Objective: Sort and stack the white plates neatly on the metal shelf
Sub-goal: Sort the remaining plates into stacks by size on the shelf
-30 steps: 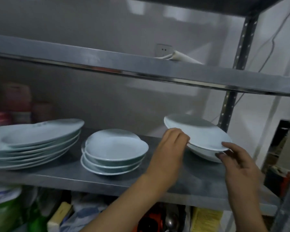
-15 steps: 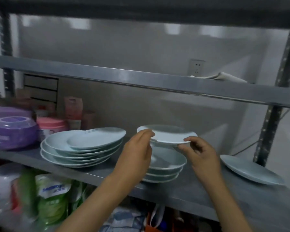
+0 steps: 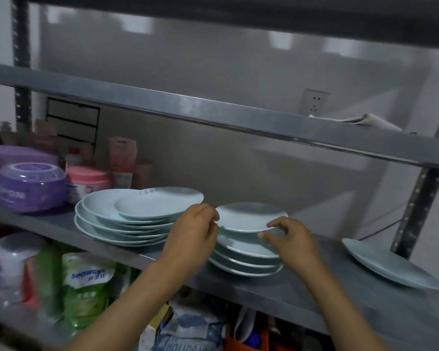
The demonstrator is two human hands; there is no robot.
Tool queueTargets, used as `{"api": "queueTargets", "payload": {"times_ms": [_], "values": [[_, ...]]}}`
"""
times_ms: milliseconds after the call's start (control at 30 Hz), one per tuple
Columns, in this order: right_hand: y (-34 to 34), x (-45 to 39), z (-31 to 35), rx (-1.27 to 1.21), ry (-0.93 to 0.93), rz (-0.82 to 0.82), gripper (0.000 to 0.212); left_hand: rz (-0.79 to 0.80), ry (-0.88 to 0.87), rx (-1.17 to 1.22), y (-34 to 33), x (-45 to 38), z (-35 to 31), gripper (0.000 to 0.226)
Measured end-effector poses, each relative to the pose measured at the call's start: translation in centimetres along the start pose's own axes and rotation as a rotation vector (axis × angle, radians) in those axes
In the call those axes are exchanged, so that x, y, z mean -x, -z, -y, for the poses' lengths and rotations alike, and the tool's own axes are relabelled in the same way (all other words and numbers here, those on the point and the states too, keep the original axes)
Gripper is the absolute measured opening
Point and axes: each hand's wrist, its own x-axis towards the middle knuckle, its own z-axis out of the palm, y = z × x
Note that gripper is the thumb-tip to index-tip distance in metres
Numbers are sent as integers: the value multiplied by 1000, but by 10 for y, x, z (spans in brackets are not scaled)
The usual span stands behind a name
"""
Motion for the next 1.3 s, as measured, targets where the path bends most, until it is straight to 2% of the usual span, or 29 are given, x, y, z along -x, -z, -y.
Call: {"api": "queueTargets", "payload": {"times_ms": [333, 400, 567, 767, 900, 967, 1100, 1167, 1300], "values": [[12, 4, 5, 14, -181, 292, 15, 68, -14, 57, -27, 7, -19, 23], [14, 5, 4, -7, -188, 294, 12, 80, -40, 59, -34, 5, -25, 23], [28, 7, -5, -185, -122, 101, 15, 100, -143, 85, -51, 5, -45, 26], [63, 19, -46, 149, 12, 28, 25, 131, -281, 204, -90, 13, -82, 35], [93, 30, -84, 289, 5, -3, 28, 242, -311, 247, -127, 20, -108, 70], [106, 35, -101, 338, -14, -14, 26, 285, -340, 286, -140, 22, -124, 76], [128, 45, -135, 401, -85, -96, 27, 401, -328, 371, -177, 29, -147, 71], [137, 47, -153, 396, -148, -150, 26, 432, -256, 412, -195, 28, -151, 62], [146, 59, -161, 319, -215, -340, 24, 458, -173, 438, -220, 27, -153, 49]]}}
